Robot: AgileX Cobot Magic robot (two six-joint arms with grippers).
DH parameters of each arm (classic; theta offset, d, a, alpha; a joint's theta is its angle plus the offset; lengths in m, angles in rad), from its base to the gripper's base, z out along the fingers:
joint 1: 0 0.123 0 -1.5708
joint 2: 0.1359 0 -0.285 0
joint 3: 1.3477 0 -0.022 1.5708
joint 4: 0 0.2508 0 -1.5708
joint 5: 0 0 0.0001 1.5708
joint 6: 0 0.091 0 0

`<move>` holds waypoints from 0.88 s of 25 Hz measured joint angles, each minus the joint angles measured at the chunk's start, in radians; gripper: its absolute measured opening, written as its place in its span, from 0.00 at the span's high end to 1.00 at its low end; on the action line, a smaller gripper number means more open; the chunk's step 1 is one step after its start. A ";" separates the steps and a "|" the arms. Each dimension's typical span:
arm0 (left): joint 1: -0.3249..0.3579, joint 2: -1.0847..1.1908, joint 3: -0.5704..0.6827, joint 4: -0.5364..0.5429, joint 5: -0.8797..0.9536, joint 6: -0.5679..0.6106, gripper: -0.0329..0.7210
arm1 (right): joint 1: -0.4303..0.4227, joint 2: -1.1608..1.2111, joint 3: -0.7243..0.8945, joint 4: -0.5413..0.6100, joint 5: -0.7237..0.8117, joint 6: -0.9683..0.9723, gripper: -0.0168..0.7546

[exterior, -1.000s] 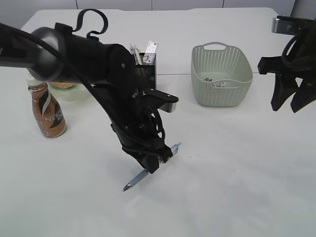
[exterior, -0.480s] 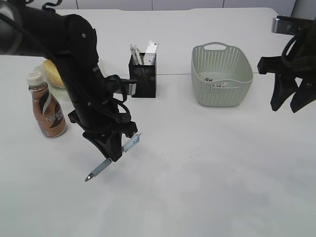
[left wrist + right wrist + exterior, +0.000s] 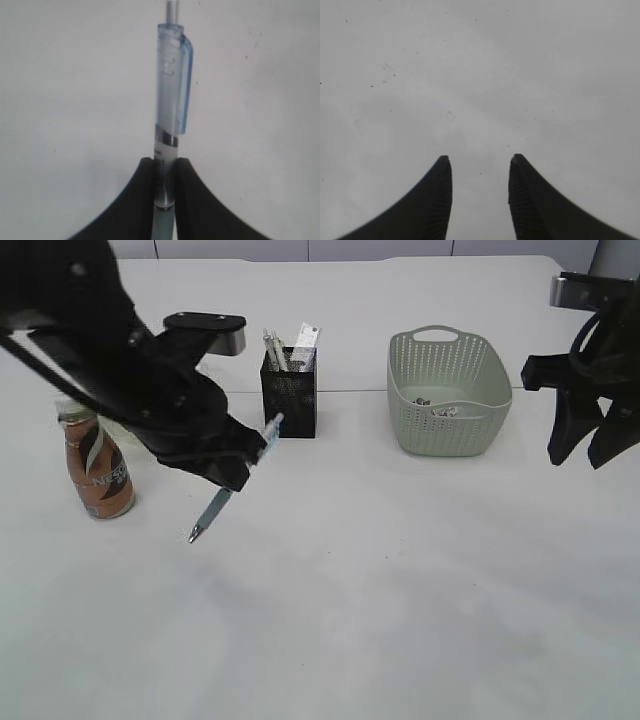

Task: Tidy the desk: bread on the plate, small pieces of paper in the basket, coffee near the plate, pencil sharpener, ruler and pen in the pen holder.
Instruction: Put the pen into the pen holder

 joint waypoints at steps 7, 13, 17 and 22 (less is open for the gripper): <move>0.000 -0.145 0.311 0.031 -0.561 0.000 0.88 | 0.000 0.000 0.000 0.002 0.000 0.000 0.61; 0.000 -0.110 0.374 0.031 -1.015 0.000 0.88 | 0.000 0.000 0.000 0.002 0.000 0.000 0.61; 0.000 -0.049 0.353 0.031 -1.244 0.000 0.88 | 0.000 0.000 0.000 0.002 0.000 0.000 0.61; 0.000 0.068 0.210 0.031 -1.356 0.000 0.88 | 0.000 0.000 0.000 0.002 0.000 0.000 0.61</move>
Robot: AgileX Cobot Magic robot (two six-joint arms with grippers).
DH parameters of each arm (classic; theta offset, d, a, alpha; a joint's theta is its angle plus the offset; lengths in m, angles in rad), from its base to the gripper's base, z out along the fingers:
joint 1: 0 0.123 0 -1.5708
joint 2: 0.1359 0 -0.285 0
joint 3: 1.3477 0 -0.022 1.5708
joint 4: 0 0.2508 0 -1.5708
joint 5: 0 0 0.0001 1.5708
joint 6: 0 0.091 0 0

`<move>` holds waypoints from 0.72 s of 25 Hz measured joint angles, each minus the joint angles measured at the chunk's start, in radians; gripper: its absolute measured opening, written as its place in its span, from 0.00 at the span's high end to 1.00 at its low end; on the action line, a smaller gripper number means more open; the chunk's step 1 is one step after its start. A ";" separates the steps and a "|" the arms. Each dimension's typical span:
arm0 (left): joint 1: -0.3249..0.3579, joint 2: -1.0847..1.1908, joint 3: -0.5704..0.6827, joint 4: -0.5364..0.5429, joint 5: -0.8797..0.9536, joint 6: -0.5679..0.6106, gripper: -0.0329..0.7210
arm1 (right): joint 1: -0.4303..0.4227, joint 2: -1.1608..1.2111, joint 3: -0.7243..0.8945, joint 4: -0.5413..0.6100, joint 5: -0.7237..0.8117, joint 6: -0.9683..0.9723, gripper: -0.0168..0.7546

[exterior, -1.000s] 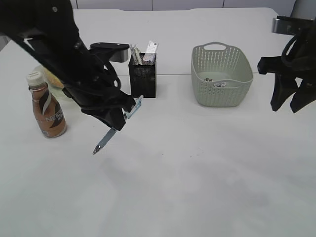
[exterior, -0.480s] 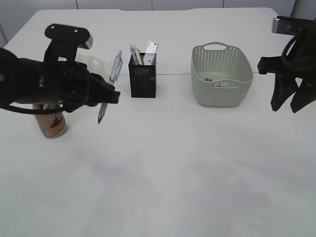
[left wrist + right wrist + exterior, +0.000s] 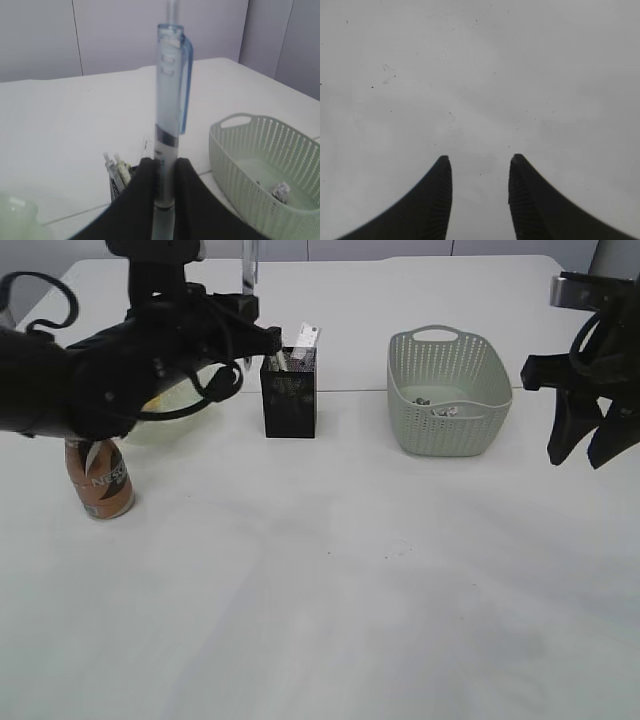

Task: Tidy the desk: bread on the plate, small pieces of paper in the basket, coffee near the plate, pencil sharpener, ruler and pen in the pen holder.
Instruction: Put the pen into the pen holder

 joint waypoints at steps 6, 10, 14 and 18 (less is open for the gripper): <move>0.000 0.177 -0.228 0.000 0.002 0.000 0.88 | 0.000 0.000 0.000 0.000 0.000 0.000 0.61; 0.001 0.273 -0.349 0.000 0.042 0.000 0.88 | 0.000 0.000 0.000 0.000 0.000 0.000 0.61; 0.002 0.352 -0.444 0.000 0.061 0.000 0.88 | 0.000 0.000 0.000 0.000 0.000 0.000 0.61; 0.017 0.404 -0.495 0.000 0.080 0.000 0.88 | 0.000 0.000 0.000 -0.002 0.000 0.000 0.61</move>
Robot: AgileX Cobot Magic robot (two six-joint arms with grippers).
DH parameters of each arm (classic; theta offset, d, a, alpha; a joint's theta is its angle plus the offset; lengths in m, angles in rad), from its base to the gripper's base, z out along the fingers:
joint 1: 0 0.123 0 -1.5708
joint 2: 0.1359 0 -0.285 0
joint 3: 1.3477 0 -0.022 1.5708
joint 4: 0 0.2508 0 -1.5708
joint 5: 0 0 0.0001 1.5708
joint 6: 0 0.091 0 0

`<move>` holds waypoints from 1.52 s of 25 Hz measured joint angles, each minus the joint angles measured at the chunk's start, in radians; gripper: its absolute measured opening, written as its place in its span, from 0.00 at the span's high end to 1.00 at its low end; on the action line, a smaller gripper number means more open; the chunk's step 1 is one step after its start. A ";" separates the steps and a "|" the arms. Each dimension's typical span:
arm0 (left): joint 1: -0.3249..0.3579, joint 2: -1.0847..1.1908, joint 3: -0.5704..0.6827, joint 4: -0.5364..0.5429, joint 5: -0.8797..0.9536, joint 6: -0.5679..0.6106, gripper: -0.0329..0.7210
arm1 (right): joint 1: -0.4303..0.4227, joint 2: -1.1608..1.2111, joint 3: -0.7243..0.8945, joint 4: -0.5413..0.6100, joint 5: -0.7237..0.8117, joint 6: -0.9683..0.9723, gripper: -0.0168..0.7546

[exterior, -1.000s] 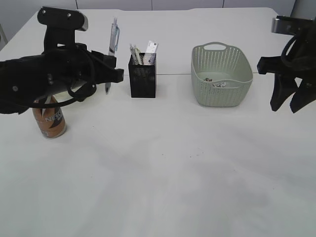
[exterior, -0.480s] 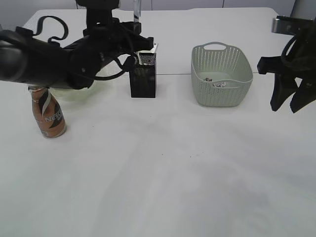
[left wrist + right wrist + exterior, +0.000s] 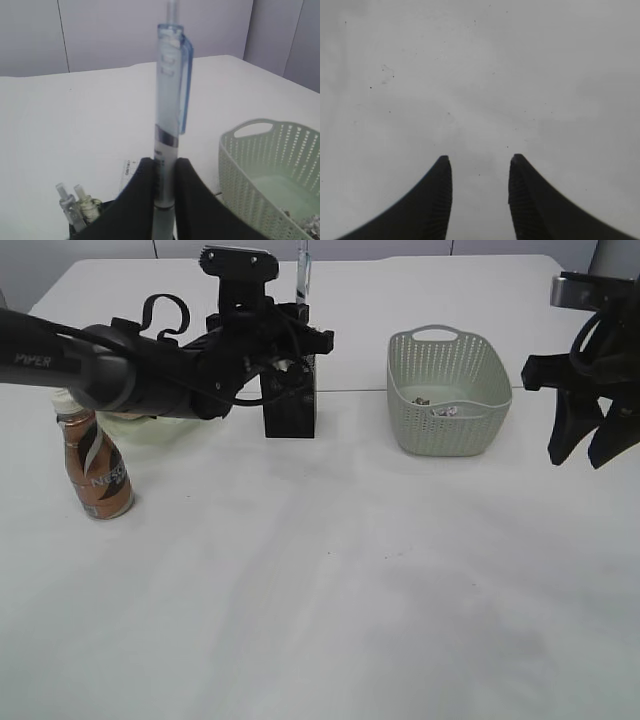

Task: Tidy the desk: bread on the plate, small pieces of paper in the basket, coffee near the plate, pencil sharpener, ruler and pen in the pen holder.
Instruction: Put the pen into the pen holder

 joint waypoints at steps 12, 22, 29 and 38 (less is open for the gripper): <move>0.026 0.084 -0.090 0.003 0.004 -0.013 0.88 | 0.000 0.000 0.000 -0.010 -0.004 0.000 0.61; 0.027 0.147 -0.149 0.009 0.003 -0.020 0.88 | 0.000 0.000 0.000 -0.012 -0.004 0.000 0.61; 0.028 0.161 -0.150 0.009 0.005 -0.037 0.88 | 0.000 0.000 0.000 -0.012 -0.004 0.000 0.61; 0.028 0.161 -0.150 0.029 0.035 -0.038 0.88 | 0.000 0.000 0.000 -0.012 -0.004 0.000 0.61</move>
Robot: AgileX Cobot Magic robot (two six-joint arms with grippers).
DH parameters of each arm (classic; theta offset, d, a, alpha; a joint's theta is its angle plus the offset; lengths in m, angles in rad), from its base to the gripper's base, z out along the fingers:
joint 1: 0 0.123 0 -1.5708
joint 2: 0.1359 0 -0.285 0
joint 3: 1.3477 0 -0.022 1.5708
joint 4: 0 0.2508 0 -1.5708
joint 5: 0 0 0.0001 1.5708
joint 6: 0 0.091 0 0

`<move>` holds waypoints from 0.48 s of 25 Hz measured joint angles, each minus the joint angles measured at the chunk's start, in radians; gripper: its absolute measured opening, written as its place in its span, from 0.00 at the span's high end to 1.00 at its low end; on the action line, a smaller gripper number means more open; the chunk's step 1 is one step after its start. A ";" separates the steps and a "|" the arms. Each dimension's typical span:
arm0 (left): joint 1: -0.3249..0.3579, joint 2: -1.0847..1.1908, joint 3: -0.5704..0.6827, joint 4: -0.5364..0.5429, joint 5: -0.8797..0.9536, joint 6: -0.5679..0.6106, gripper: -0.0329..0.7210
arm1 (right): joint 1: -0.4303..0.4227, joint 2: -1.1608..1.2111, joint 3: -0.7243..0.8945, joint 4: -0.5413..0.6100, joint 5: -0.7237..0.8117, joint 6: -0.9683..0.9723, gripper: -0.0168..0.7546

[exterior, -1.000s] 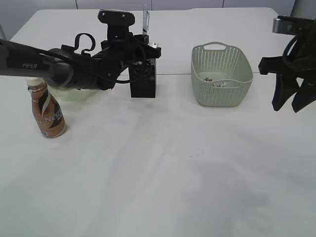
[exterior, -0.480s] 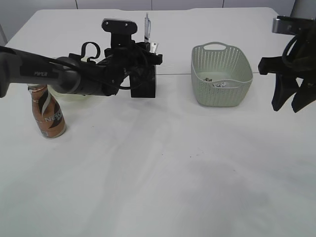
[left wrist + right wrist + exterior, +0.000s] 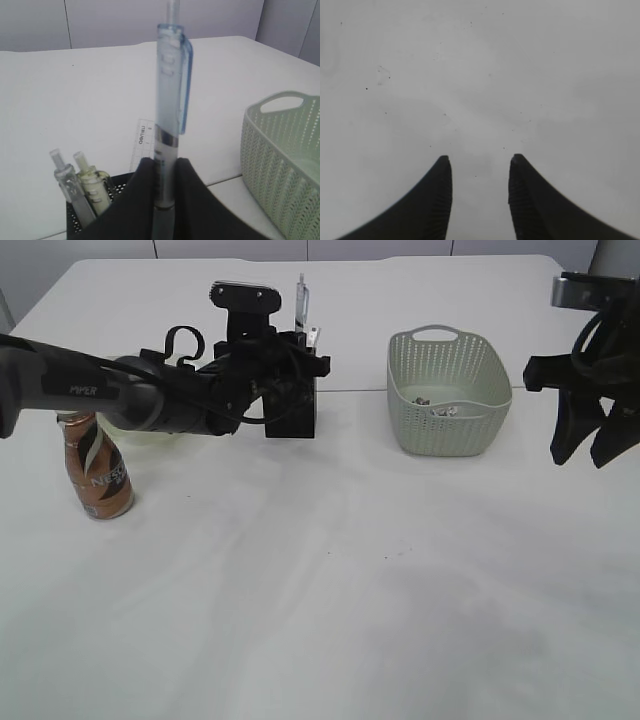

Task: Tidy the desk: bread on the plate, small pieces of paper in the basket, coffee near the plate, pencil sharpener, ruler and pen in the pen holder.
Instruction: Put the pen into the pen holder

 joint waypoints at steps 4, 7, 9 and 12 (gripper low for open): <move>0.000 0.000 0.000 0.009 0.006 0.000 0.88 | 0.000 0.000 0.000 0.000 0.000 0.000 0.61; 0.000 0.000 0.000 0.031 0.006 0.000 0.88 | 0.000 0.000 0.000 0.000 0.000 0.000 0.61; 0.000 0.000 0.000 0.038 0.006 0.000 0.88 | 0.000 0.000 0.000 0.000 0.000 0.000 0.61; 0.002 0.000 0.000 0.042 0.006 0.000 0.88 | 0.000 0.000 0.000 0.000 0.000 0.000 0.61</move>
